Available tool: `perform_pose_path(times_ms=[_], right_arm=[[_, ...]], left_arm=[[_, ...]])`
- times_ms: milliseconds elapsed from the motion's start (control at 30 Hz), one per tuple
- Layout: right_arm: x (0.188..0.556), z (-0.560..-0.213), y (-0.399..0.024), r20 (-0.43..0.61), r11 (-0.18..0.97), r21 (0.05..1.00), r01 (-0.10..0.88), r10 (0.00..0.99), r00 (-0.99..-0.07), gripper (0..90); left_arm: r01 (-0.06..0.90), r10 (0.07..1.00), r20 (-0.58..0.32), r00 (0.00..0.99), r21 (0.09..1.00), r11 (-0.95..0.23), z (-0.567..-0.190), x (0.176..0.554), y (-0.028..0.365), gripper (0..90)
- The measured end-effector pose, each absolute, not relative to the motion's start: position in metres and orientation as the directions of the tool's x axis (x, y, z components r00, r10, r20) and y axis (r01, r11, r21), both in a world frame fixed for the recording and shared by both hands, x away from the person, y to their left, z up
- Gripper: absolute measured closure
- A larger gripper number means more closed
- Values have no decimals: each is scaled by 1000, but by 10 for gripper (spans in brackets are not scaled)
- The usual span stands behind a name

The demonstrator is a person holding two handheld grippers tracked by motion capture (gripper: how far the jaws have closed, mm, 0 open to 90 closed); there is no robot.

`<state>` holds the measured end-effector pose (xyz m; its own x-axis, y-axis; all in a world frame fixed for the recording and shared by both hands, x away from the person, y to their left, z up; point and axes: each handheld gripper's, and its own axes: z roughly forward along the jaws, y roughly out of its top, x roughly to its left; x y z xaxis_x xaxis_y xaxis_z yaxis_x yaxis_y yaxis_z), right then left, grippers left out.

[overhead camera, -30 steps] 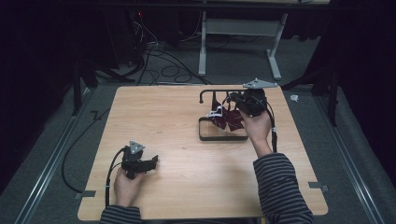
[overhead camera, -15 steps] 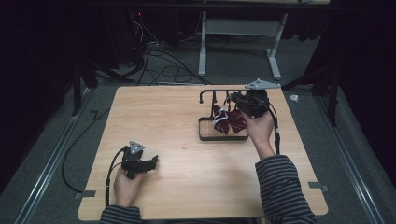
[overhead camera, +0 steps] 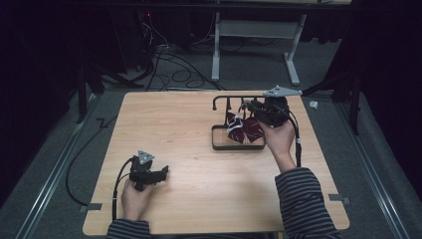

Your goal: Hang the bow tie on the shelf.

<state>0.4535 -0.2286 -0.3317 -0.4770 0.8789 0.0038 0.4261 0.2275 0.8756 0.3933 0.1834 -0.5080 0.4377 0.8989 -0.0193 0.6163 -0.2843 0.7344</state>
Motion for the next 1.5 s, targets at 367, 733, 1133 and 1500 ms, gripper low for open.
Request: perform_pose_path(times_ms=[367,733,1133,1500], right_arm=[[444,-331,-237,10,215,883,417,881,-474,770],[434,-332,-244,16,208,888,411,878,-479,766],[423,-333,-252,28,206,885,416,870,-492,745],[407,-339,-267,44,185,890,417,874,-484,723]], left_arm=[[616,899,-19,438,734,-284,-508,393,183,211],[616,899,-19,438,734,-285,-508,393,183,210],[616,899,-20,437,736,-282,-508,393,183,211],[615,899,-19,438,736,-284,-508,393,183,211]])
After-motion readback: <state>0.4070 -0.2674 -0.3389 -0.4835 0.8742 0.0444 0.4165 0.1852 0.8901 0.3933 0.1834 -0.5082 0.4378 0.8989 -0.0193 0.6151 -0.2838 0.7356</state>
